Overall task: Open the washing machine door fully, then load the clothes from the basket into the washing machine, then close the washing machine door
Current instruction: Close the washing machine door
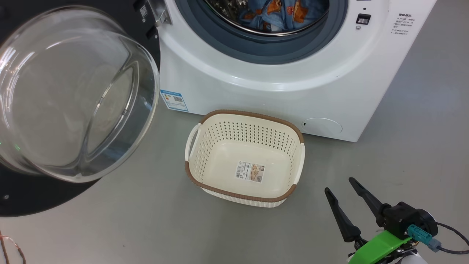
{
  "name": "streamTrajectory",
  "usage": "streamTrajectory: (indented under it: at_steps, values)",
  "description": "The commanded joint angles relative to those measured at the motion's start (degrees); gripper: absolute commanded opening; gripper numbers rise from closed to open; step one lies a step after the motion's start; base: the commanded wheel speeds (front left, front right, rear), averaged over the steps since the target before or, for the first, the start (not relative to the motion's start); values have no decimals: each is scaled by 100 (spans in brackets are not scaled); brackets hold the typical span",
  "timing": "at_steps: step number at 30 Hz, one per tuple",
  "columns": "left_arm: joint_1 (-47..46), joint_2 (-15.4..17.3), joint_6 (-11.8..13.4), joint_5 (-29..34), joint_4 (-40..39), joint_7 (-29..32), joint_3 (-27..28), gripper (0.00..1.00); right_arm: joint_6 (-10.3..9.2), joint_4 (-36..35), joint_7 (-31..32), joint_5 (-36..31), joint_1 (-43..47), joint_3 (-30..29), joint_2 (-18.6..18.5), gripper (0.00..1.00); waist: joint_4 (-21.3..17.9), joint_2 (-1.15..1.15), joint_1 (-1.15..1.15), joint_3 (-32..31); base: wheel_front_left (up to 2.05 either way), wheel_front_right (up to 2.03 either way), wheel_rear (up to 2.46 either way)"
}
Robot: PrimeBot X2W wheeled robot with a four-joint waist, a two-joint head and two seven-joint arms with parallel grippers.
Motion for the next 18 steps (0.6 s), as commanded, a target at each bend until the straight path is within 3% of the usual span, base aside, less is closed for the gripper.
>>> streamTrajectory:
  at_steps: [1, 8, 18]
  values:
    - [-68, 403, -61, -61, -143, 146, 50, 0, 9, -125, -27, -16, -23, 129, -49, 100, 5, 0, 0, -17, 0, 0, 0]
    - [52, 325, -69, -315, -249, 662, 58, 0, 9, -124, -27, -1, -7, 171, -110, 100, 5, 0, 0, -60, 0, 0, 0]
    - [606, 26, -70, -734, -962, 1869, -69, 0, 9, -83, -27, 43, 127, 224, -155, 100, -24, 0, 0, -219, 0, 0, 0]
